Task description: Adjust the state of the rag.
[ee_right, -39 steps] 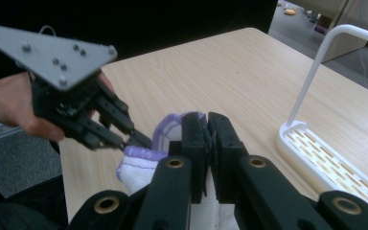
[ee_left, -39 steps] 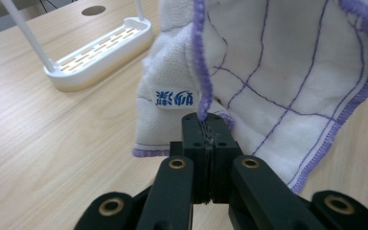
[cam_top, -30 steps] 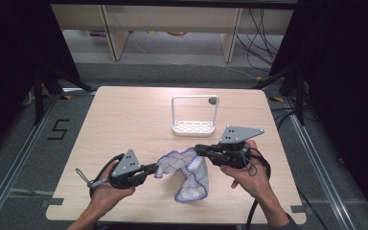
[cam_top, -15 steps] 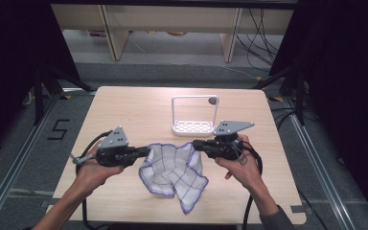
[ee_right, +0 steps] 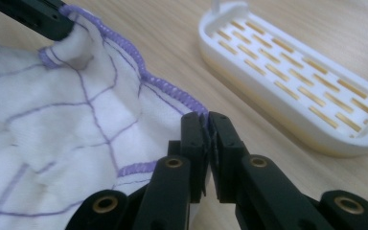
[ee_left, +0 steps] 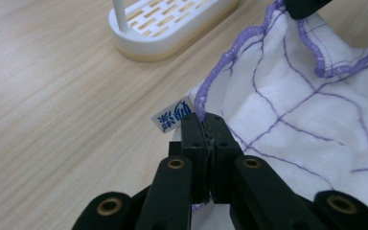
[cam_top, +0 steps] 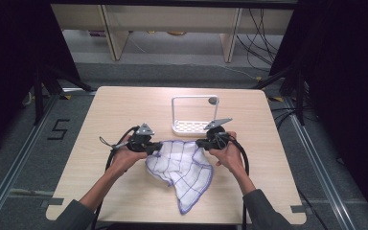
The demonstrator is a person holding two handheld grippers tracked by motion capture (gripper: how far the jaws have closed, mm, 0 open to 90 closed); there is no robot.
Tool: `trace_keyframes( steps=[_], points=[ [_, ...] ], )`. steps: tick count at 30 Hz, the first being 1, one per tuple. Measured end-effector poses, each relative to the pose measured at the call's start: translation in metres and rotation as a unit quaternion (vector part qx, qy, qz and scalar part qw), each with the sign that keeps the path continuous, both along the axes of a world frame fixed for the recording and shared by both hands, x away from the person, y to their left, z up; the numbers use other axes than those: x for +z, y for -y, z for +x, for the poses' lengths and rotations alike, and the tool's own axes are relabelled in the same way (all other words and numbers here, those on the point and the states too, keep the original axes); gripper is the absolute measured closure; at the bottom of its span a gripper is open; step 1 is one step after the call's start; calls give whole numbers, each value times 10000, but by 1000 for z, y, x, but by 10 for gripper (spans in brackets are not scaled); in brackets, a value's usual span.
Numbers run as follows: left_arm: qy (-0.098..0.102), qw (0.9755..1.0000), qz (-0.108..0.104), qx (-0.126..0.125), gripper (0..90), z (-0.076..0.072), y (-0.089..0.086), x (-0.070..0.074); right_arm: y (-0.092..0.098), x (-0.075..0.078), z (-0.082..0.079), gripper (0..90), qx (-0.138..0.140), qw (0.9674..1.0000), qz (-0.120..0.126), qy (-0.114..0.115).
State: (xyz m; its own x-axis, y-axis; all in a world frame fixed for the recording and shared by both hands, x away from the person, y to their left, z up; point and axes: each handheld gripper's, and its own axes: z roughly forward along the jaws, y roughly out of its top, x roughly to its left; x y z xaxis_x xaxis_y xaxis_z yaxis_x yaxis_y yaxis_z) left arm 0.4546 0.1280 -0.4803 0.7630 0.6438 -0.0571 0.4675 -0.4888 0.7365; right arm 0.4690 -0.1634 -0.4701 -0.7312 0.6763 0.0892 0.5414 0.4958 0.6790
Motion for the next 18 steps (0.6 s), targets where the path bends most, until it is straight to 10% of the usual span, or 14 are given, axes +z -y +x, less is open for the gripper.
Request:
trace_keyframes(
  steps=[5, 10, 18],
  points=[
    [-122, 9999, -62, 33, 794, 7, 2, -7, 0, -9, 4, 761, -208, 9997, -70, -54],
    [-71, 9991, -261, 338, 500, -3, -10, 7, 6, 0, -6, 578, -428, 9985, -318, 100],
    [29, 9988, -486, -88, 456, -61, -31, 34, 28, 30, -67, 491, -105, 9995, -145, 244]
  ],
)
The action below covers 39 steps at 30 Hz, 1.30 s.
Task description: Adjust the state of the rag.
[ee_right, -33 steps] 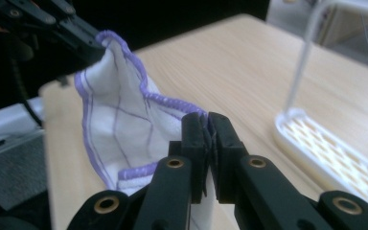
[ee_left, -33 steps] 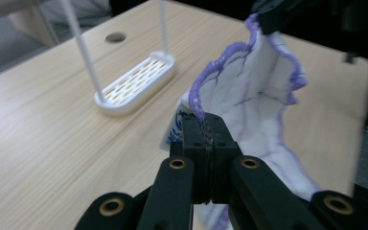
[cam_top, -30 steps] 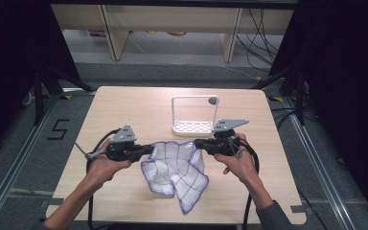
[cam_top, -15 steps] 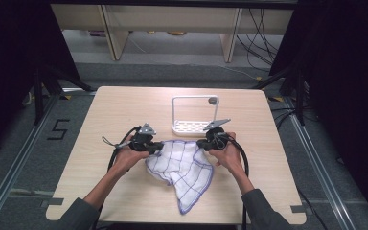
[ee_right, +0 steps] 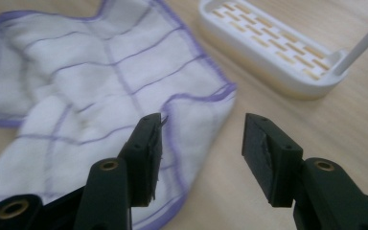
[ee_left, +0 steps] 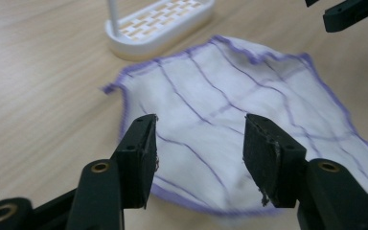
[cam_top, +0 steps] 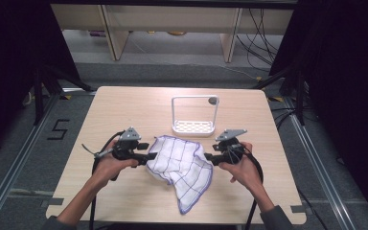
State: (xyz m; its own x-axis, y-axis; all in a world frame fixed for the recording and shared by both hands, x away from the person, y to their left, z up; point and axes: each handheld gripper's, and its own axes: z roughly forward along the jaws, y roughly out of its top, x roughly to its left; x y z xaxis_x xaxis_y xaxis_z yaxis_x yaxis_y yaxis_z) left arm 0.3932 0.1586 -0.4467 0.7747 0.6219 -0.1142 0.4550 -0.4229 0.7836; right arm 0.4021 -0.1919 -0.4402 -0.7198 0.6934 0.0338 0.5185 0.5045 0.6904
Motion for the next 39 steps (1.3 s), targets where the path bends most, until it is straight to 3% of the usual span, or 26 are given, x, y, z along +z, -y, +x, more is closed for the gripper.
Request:
trace_keyframes(
  steps=[1, 3, 4, 8, 10, 11, 13, 19, 20, 24, 26, 27, 30, 33, 38, 39],
  points=[
    [44, 9997, -199, -106, 471, -19, 1, 0, 2, 1, -18, 491, 325, 9994, 134, -32],
    [39, 9996, -218, -169, 474, -28, 2, -1, 3, -1, -32, 491, 312, 9990, 307, -71],
    [38, 9993, -259, -253, 479, -42, 5, -4, 4, -1, -38, 492, 417, 9985, 313, -166],
    [103, 9990, -228, -371, 466, -56, 15, -9, -3, -9, -60, 492, 579, 9970, 417, -292],
    [124, 9989, -273, -374, 465, -57, 19, -10, -6, -12, -64, 491, 679, 9967, 396, -223],
    [130, 9985, -276, -463, 450, -60, 26, -10, -14, -16, -73, 492, 776, 9957, 334, -369],
    [154, 9982, -248, -519, 439, -61, 30, -11, -18, -18, -76, 492, 865, 9949, 312, -421],
    [218, 9978, 96, -613, 423, -60, 47, -20, -28, -29, -85, 491, 1065, 9930, 159, -487],
    [275, 9974, 251, -618, 414, -59, 49, -21, -30, -32, -88, 489, 1022, 9926, 199, -628],
    [279, 9966, 436, -647, 405, -54, 53, -27, -33, -35, -89, 474, 1068, 9921, 200, -620],
    [258, 9971, 377, -600, 409, -55, 56, -30, -36, -36, -89, 459, 1106, 9922, 172, -549],
    [275, 9964, 476, -648, 409, -53, 56, -32, -36, -36, -89, 459, 1106, 9922, 172, -549],
    [288, 9937, 735, -797, 584, -50, 57, -42, -48, -41, -93, 452, 1131, 9921, 116, -522],
    [296, 9924, 819, -870, 752, -49, 55, -45, -52, -43, -94, 452, 1167, 9919, 38, -498],
    [335, 9938, 749, -755, 844, -47, 47, -43, -67, -49, -95, 456, 1099, 9924, -165, -527],
    [409, 9930, 780, -785, 844, -47, 46, -42, -69, -50, -94, 459, 1215, 9913, -228, -453]
  ],
)
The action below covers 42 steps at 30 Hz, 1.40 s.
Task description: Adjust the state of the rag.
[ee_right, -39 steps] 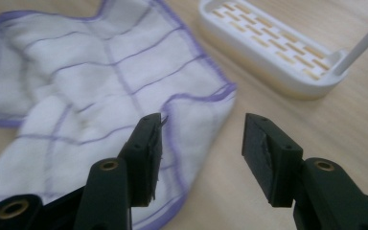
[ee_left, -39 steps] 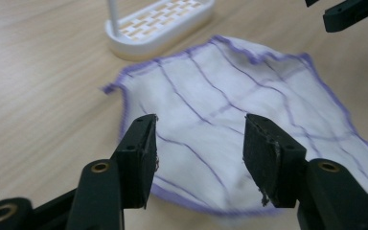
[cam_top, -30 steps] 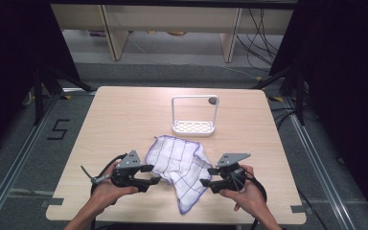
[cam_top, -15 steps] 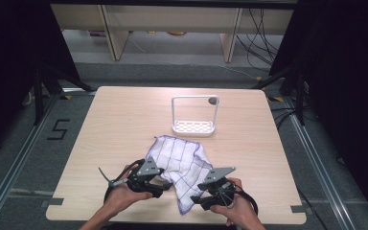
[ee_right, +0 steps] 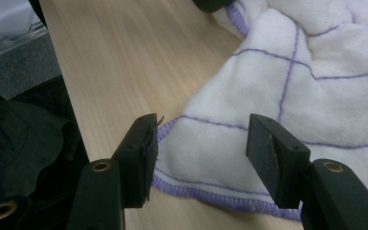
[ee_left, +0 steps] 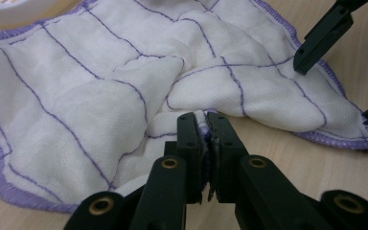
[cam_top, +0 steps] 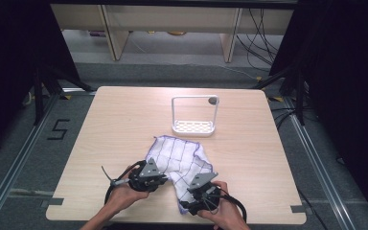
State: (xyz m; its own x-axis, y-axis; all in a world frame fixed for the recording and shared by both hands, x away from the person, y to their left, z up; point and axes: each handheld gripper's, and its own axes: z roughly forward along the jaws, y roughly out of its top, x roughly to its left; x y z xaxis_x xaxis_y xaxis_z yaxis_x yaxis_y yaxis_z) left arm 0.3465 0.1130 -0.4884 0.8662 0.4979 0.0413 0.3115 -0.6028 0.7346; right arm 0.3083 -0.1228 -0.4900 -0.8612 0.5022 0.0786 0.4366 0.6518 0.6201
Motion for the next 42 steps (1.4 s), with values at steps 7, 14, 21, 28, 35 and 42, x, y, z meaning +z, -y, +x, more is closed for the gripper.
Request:
trace_keyframes(
  steps=[7, 14, 21, 28, 35, 42],
  points=[
    [44, 9999, -151, -30, 845, 0, -10, 6, -4, -8, 6, 803, 320, 9992, -172, 163],
    [186, 9981, -577, -107, 846, -11, -31, 19, 34, 9, 11, 878, 321, 9994, -77, 79],
    [177, 9972, -680, -250, 849, -41, -52, 13, 75, 18, 3, 877, 26, 9999, 116, 123],
    [-221, 9982, -266, -487, 822, -59, -53, -18, 83, -3, -9, 839, 71, 9999, -34, -101],
    [-566, 9909, -1206, 181, 524, -44, -66, -1, 91, 19, 8, 593, -295, 9986, 159, 410],
    [-366, 9864, -1159, 1110, 460, 8, -78, 12, 82, 36, 40, 534, -610, 9949, 189, 780]
  ],
)
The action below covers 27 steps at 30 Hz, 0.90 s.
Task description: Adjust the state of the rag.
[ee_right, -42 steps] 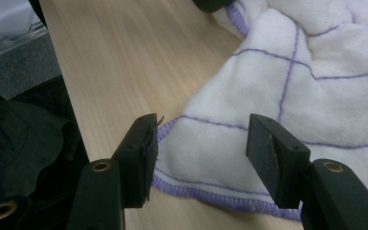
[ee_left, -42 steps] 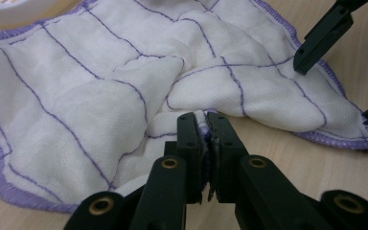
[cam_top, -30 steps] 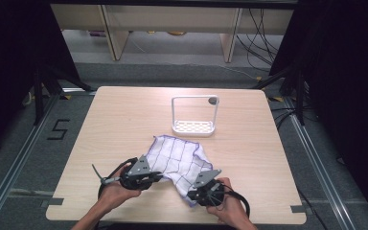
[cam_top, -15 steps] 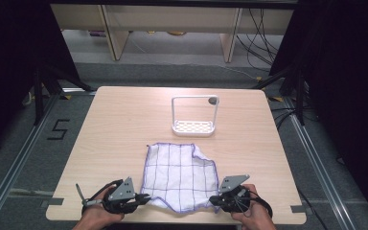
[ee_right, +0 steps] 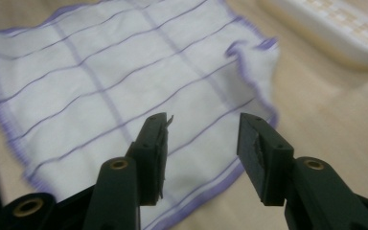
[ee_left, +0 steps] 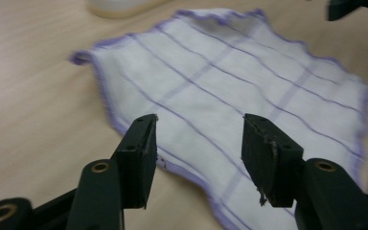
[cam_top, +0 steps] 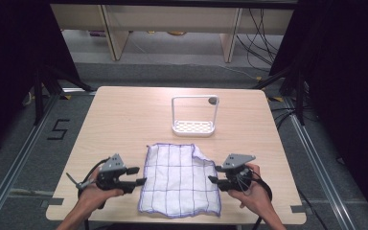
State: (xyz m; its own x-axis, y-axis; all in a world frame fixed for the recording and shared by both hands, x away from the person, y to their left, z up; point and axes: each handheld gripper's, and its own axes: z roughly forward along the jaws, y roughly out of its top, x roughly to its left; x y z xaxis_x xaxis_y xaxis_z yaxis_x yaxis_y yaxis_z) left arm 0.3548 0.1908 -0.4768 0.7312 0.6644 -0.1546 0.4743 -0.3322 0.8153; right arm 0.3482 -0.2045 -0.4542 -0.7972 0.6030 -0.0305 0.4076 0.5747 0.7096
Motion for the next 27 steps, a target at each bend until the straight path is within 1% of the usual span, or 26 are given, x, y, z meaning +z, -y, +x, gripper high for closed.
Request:
trace_keyframes(
  steps=[1, 2, 3, 4, 5, 6, 7, 8, 9, 10, 11, 12, 13, 14, 16, 17, 18, 19, 20, 21, 22, 23, 24, 25, 26, 27],
  points=[
    [-91, 9999, 5, 59, 449, 10, 0, 0, -8, 4, 13, 521, -49, 10000, -55, 64],
    [-128, 9998, 27, 154, 449, 16, 0, -1, -8, 4, 13, 521, -49, 10000, -55, 64],
    [-178, 9994, 132, 253, 421, 26, 0, -2, -15, 6, 25, 514, -56, 9999, -97, 115],
    [-247, 9991, 112, 317, 414, 31, 1, -3, -18, 5, 30, 510, -39, 9998, -80, 163],
    [-370, 9985, 152, 383, 414, 40, 3, -4, -18, 5, 30, 510, -39, 9998, -80, 163],
    [-426, 9981, 225, 378, 409, 45, 4, -6, -21, 6, 36, 509, -89, 9998, -100, 125],
    [-471, 9976, 214, 452, 408, 53, 9, -10, -26, 4, 43, 506, -74, 9998, -181, 55],
    [-471, 9976, 214, 452, 407, 53, 9, -10, -26, 4, 43, 506, -74, 9998, -181, 55],
    [-548, 9973, 254, 429, 407, 57, 11, -11, -29, 2, 47, 502, -74, 9997, -217, 38],
    [-529, 9971, 251, 479, 400, 61, 13, -12, -34, -2, 52, 495, -81, 9993, -371, 56],
    [-610, 9962, 242, 575, 391, 68, 16, -14, -36, -3, 53, 493, -68, 9987, -492, 111],
    [-610, 9962, 242, 575, 376, 68, 16, -14, -36, -3, 53, 493, -68, 9987, -492, 111],
    [-664, 9950, 327, 672, 376, 72, 16, -14, -38, -5, 54, 485, -88, 9982, -582, 89],
    [-676, 9947, 272, 721, 378, 76, 17, -15, -41, -8, 56, 481, -28, 9982, -589, 80],
    [-722, 9944, 245, 737, 388, 82, 19, -16, -44, -12, 58, 477, -46, 9978, -667, -29],
    [-736, 9943, 248, 727, 389, 84, 20, -17, -48, -15, 62, 462, -69, 9974, -715, -24],
    [-727, 9942, 222, 762, 389, 86, 22, -17, -48, -15, 62, 462, -69, 9974, -715, -24],
    [-776, 9938, 242, 765, 391, 89, 23, -18, -50, -18, 64, 458, -89, 9973, -725, -23],
    [-785, 9935, 230, 788, 390, 90, 24, -18, -53, -20, 67, 458, -78, 9968, -796, -4],
    [-826, 9932, 191, 799, 397, 94, 26, -20, -59, -24, 70, 465, -33, 9962, -868, -3],
    [-826, 9932, 191, 799, 413, 94, 26, -20, -63, -25, 71, 487, -8, 9957, -926, 19],
    [-819, 9934, 213, 778, 413, 96, 27, -20, -63, -25, 71, 487, -8, 9957, -926, 19],
    [-811, 9933, 237, 794, 430, 96, 29, -21, -66, -27, 74, 520, 89, 9948, -1010, 99],
    [-801, 9937, 256, 735, 505, 97, 30, -21, -71, -29, 77, 658, 127, 9939, -1079, 158],
    [-780, 9944, 217, 674, 505, 97, 31, -22, -71, -29, 77, 658, 127, 9939, -1079, 158],
    [-718, 9953, 259, 600, 539, 97, 32, -22, -71, -29, 78, 708, 122, 9939, -1074, 196]
  ],
)
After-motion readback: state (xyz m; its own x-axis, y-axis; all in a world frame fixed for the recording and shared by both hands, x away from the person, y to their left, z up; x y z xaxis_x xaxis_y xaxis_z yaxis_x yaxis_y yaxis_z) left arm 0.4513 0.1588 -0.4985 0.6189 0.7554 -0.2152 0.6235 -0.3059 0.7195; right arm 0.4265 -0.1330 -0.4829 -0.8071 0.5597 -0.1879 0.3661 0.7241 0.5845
